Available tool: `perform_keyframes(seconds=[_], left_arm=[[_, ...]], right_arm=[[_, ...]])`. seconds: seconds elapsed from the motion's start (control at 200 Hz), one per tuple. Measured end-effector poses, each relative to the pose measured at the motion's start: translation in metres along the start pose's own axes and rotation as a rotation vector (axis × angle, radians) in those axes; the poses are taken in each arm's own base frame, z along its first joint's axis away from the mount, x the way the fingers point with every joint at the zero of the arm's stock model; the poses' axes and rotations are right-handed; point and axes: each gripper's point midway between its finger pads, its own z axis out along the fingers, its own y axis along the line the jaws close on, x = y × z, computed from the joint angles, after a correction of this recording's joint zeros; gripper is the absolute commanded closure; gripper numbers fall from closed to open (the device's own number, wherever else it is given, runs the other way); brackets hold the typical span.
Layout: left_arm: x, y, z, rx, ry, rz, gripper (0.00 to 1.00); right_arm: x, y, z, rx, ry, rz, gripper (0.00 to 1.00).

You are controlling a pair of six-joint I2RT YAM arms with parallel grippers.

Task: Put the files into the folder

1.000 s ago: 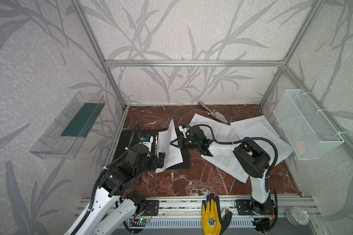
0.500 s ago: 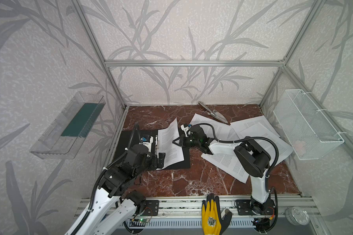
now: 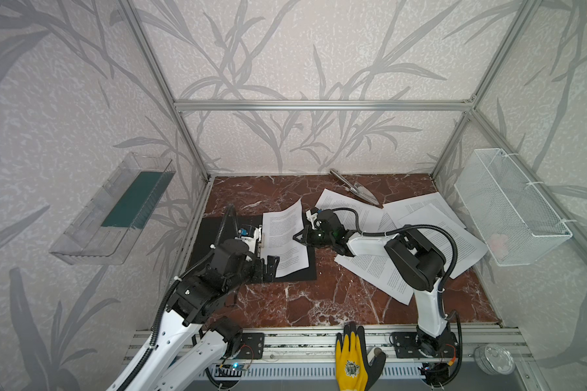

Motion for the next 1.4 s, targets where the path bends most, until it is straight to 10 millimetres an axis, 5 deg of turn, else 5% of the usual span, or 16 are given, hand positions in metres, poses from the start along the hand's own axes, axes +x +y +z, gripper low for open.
perform_keyframes(seconds=[1.4], left_arm=[[0.002,-0.003,0.003,0.014,0.015,0.005,0.01]], right_arm=[[0.014,-0.02,0.005,0.027,0.044,0.02,0.97]])
